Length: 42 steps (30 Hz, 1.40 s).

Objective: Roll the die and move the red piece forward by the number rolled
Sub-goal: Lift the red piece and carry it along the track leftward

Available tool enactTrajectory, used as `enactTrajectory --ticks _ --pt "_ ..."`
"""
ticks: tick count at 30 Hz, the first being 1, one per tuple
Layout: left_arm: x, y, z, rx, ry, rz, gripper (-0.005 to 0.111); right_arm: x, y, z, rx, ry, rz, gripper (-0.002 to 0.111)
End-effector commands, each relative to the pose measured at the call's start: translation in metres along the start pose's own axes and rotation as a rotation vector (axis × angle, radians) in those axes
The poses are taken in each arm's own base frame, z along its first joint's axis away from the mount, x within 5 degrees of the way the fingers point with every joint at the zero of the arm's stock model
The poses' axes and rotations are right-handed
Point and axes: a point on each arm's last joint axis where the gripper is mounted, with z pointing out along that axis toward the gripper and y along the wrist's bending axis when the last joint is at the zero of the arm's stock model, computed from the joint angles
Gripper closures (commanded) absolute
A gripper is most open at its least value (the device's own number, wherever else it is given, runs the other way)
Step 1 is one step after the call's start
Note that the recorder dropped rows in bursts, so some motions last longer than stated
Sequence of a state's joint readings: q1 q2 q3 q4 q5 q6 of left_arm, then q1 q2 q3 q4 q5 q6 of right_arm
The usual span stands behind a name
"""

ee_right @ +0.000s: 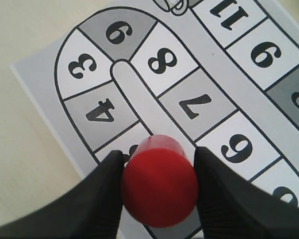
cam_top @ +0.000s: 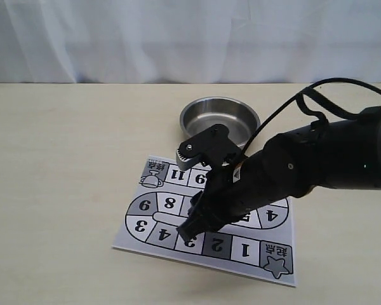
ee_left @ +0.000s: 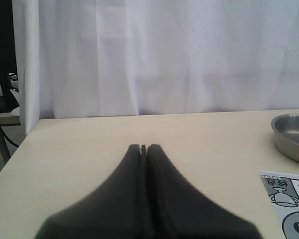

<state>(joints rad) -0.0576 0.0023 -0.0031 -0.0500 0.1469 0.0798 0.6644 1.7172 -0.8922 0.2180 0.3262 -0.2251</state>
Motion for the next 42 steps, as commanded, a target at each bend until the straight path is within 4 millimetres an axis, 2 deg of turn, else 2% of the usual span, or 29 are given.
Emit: enactTrajectory --ticks 1,10,18,28,33,37,42 --pt "0.001 0.000 0.000 0.002 -0.003 -0.011 0.107 0.001 0.000 0.008 0.001 0.005 -0.008 0.104" --pt "0.001 0.000 0.000 0.002 -0.003 -0.011 0.107 0.003 -0.001 0.017 0.003 0.019 -0.007 0.104" --pt "0.001 0.000 0.000 0.002 -0.003 -0.011 0.107 0.003 0.022 0.019 -0.038 0.012 -0.050 0.104" --pt "0.001 0.000 0.000 0.002 -0.003 -0.011 0.107 0.011 0.019 0.039 -0.018 0.048 -0.107 0.104" --pt "0.001 0.000 0.000 0.002 -0.003 -0.011 0.107 0.005 0.020 0.031 -0.016 0.008 -0.105 0.104" --pt "0.001 0.000 0.000 0.002 -0.003 -0.011 0.107 -0.006 0.020 0.013 -0.010 -0.077 -0.101 0.104" --pt "0.001 0.000 0.000 0.002 -0.003 -0.011 0.107 -0.027 0.025 0.009 -0.051 -0.055 -0.057 0.104"
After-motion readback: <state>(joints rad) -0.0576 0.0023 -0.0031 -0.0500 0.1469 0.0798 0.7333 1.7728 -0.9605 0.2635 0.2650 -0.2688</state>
